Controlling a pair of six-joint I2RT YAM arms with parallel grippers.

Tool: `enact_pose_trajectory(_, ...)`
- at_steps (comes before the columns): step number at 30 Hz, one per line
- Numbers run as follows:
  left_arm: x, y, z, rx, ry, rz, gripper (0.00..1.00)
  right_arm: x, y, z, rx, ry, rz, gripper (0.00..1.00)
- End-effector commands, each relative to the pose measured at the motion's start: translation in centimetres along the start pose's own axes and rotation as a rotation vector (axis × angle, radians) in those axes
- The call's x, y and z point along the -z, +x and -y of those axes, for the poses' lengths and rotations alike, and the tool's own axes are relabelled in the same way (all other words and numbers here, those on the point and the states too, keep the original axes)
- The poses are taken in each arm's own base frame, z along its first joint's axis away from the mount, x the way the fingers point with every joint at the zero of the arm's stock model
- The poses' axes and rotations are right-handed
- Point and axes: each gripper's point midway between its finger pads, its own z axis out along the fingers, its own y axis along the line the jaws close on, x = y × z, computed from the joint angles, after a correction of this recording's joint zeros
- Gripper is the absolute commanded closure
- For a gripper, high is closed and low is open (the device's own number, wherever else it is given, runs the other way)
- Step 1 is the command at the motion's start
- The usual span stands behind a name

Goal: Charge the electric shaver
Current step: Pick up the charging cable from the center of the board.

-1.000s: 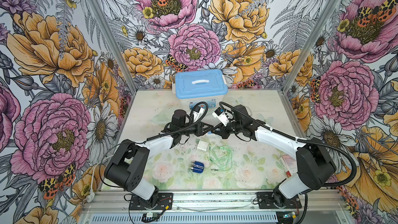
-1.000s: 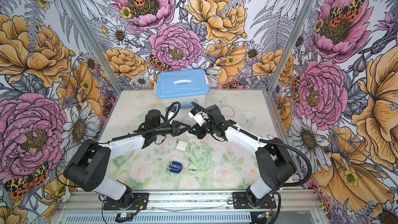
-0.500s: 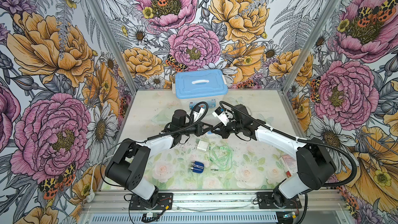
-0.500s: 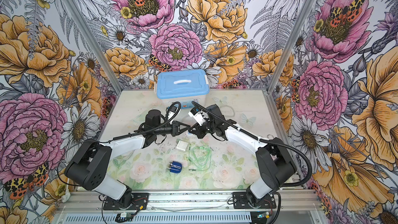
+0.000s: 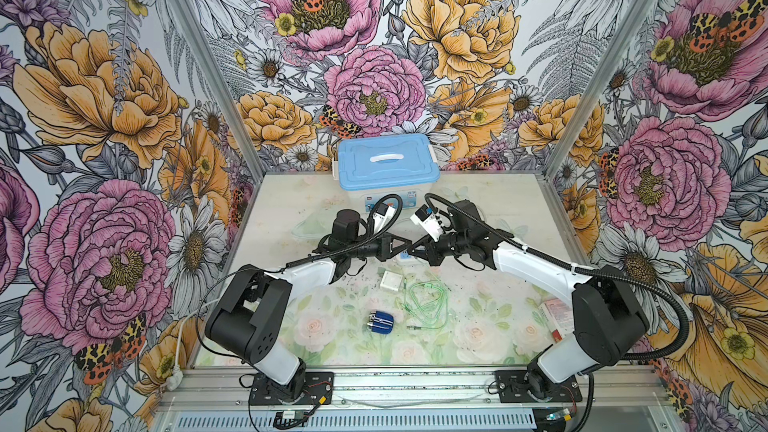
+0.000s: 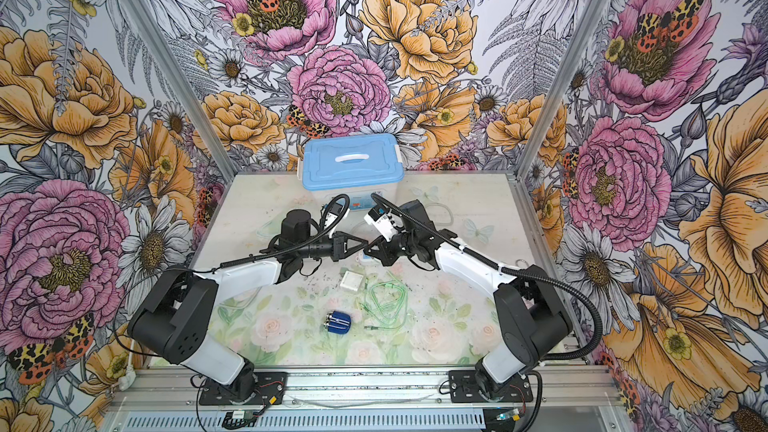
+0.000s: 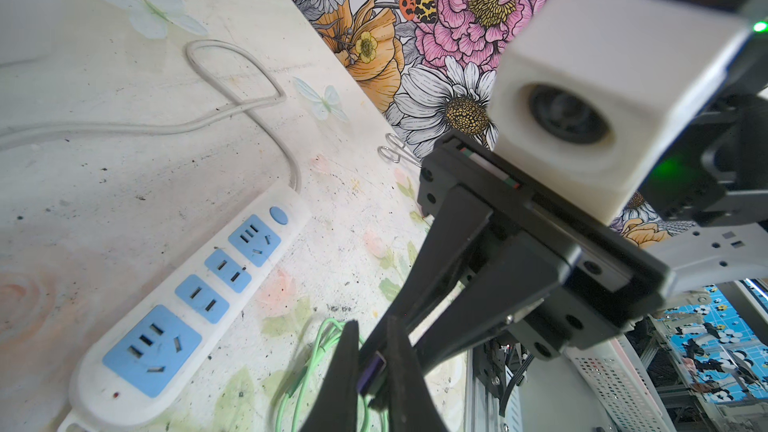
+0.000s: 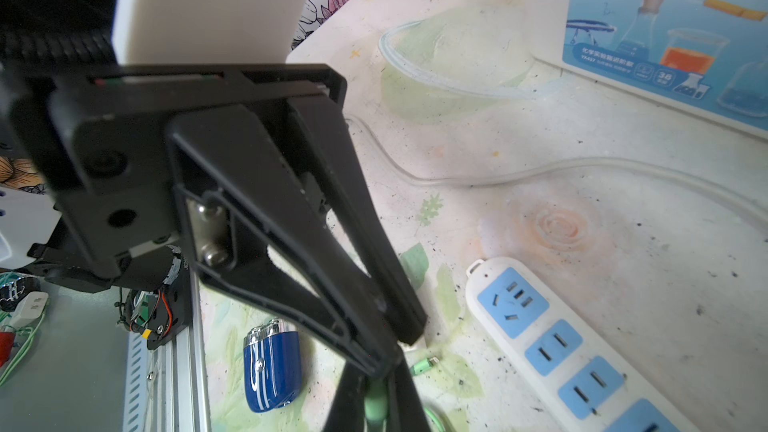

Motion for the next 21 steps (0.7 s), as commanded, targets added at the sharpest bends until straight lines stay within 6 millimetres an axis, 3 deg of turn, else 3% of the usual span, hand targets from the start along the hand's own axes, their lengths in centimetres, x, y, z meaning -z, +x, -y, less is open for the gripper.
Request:
enact_pose_trajectory(1,-0.2,0.9,0.6,0.003,0.044,-0.039,1.00,0.7,-3.4,0.1,0.068,0.026,0.098,1.00)
enact_pose_trajectory(6,0.3,0.7,0.6,0.003,0.040,-0.029,1.00,1.6,-2.8,0.6,0.048,0.048,0.104,0.94)
enact_pose_trajectory(10,0.3,0.6,0.4,0.006,0.037,-0.027,1.00,2.1,-2.5,0.6,0.038,0.050,0.109,0.77)
enact_pose_trajectory(13,0.3,0.7,0.5,0.007,0.038,-0.028,1.00,2.6,-2.4,0.5,0.034,0.050,0.118,0.71)
enact_pose_trajectory(21,0.5,0.6,0.6,0.007,0.038,-0.023,1.00,4.6,-1.4,0.4,0.001,0.004,0.138,0.67)
